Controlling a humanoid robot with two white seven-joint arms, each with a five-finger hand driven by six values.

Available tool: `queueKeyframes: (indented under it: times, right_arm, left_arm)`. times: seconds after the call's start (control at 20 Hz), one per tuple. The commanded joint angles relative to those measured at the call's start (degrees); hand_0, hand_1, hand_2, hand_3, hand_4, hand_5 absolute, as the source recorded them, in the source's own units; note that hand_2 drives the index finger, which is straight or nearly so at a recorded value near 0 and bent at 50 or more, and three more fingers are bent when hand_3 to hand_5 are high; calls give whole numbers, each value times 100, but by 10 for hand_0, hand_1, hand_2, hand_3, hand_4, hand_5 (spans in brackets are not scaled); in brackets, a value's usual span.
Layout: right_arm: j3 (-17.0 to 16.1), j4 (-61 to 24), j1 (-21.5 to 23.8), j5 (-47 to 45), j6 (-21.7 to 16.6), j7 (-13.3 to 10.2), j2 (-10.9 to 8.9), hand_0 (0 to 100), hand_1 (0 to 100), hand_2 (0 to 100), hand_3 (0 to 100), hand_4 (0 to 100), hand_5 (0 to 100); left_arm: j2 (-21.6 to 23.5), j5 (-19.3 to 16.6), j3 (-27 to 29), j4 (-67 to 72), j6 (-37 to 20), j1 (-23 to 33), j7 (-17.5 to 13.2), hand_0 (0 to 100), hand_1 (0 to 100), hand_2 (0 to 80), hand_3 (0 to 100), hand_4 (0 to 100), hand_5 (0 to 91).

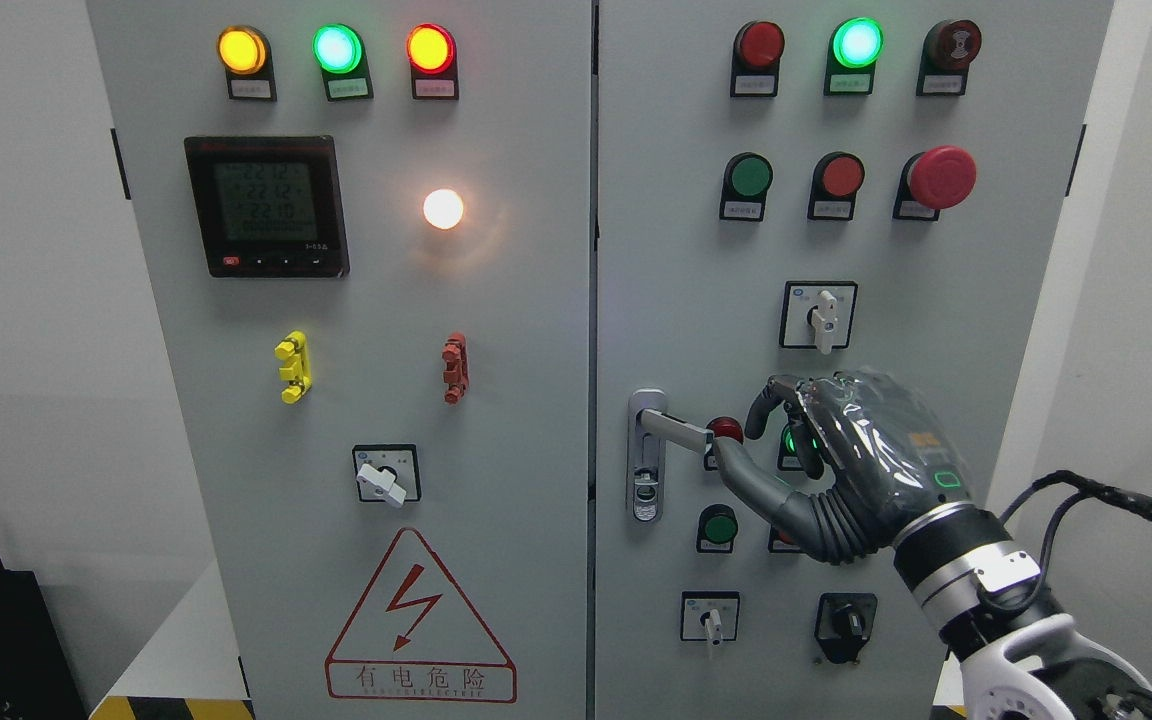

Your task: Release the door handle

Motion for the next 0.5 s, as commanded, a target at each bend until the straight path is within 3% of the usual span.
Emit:
queueKeyframes:
  times: [0.0, 0.3, 0.45]
  right_arm:
    - [2, 7, -133, -218, 153, -18, 65, 406, 225, 513, 1000, 1000, 1000]
    - [2, 7, -230, -315, 162, -35, 65, 406, 225, 502, 1000, 1000, 1000]
    - [11, 7, -239, -315, 162, -35, 179, 406, 226, 501, 1000, 1000, 1000]
  left_arm:
    - [0, 0, 9, 53, -2, -18, 1, 120, 389, 0, 0, 0, 0]
    - [0, 0, 9, 53, -2, -18, 1, 120, 389, 0, 0, 0, 0]
    - [0, 0, 9, 53, -2, -18, 1, 120, 389, 0, 0, 0, 0]
